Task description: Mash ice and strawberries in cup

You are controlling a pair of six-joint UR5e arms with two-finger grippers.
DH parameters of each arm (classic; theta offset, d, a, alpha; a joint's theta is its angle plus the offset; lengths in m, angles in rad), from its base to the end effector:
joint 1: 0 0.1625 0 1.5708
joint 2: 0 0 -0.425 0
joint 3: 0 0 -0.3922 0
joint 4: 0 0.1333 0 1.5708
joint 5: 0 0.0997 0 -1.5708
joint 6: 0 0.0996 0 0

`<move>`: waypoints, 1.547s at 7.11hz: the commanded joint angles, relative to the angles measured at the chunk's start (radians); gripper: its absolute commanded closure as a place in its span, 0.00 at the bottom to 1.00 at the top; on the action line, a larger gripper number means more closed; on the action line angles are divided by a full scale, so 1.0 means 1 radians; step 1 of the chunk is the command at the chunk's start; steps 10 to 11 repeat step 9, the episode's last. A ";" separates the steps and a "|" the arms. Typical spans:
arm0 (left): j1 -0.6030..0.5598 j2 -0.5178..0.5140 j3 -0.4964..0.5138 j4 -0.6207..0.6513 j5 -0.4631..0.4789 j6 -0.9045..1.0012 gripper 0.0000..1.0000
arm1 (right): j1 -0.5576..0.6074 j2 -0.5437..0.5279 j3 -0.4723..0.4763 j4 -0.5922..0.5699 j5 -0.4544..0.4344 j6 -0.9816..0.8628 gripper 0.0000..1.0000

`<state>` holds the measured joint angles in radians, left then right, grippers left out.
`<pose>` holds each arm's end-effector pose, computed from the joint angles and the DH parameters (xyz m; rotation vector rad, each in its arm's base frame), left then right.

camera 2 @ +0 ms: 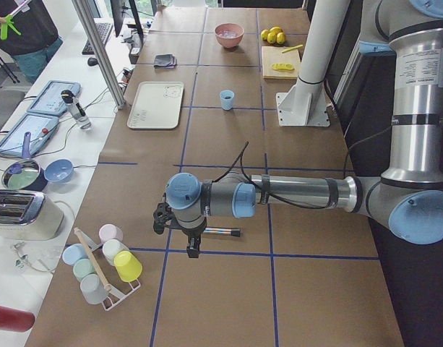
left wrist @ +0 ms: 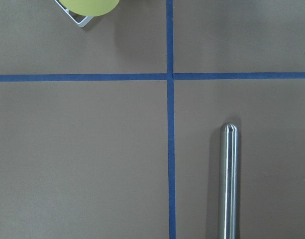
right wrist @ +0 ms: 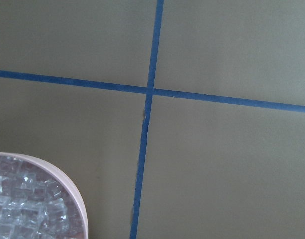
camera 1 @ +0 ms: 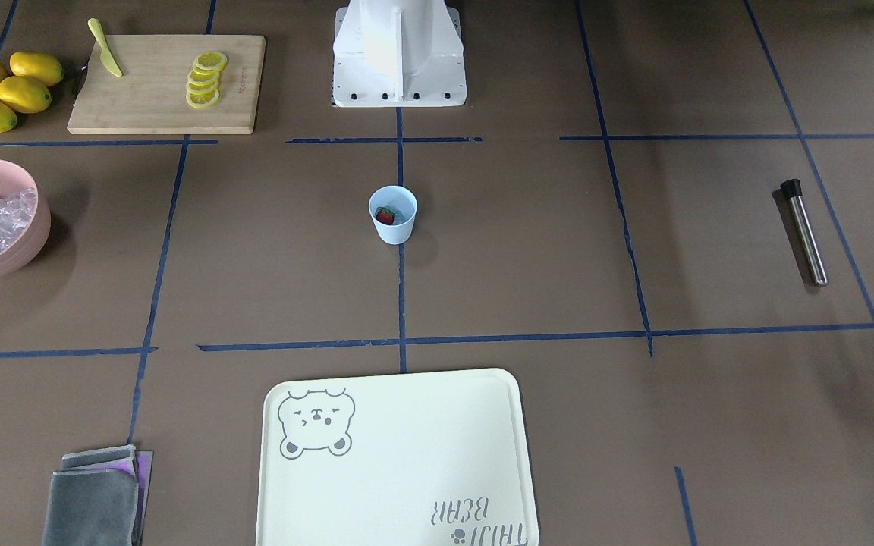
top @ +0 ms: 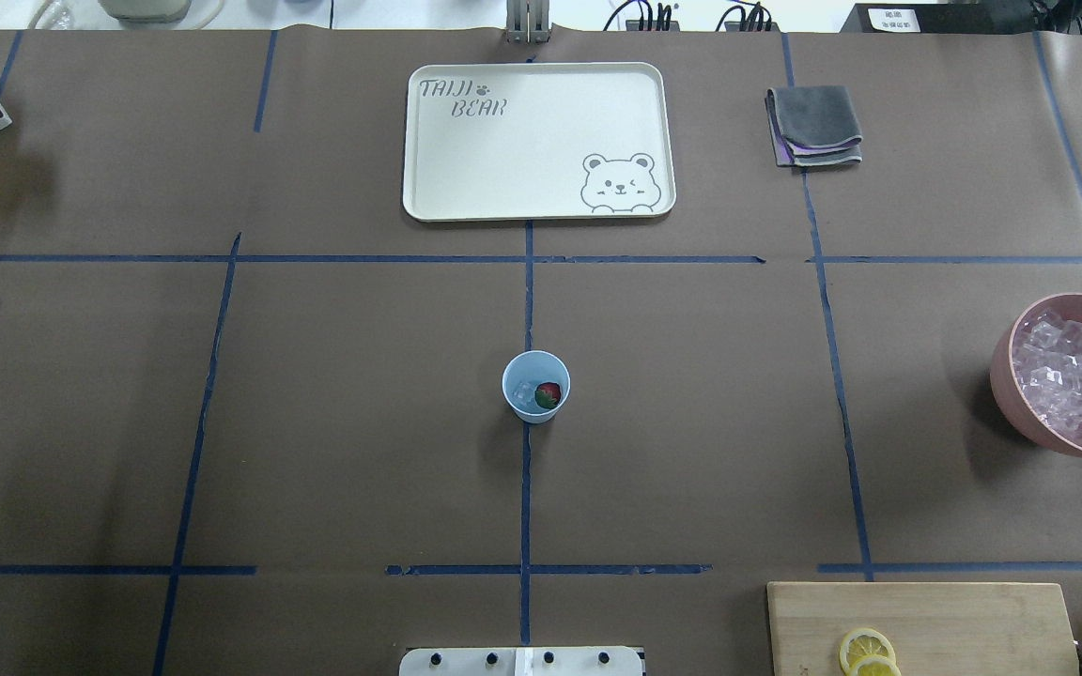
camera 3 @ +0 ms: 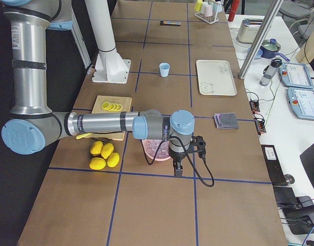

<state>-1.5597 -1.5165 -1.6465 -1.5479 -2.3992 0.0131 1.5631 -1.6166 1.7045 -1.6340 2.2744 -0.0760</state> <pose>-0.0547 -0.4693 0.6460 -0.0006 0.8284 0.0222 0.0652 -0.4733 0.6261 0.0477 -0.7026 -0.0889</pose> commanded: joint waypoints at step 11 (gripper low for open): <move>0.001 0.019 0.007 0.000 0.000 -0.001 0.00 | 0.000 0.000 -0.016 -0.001 0.000 0.005 0.01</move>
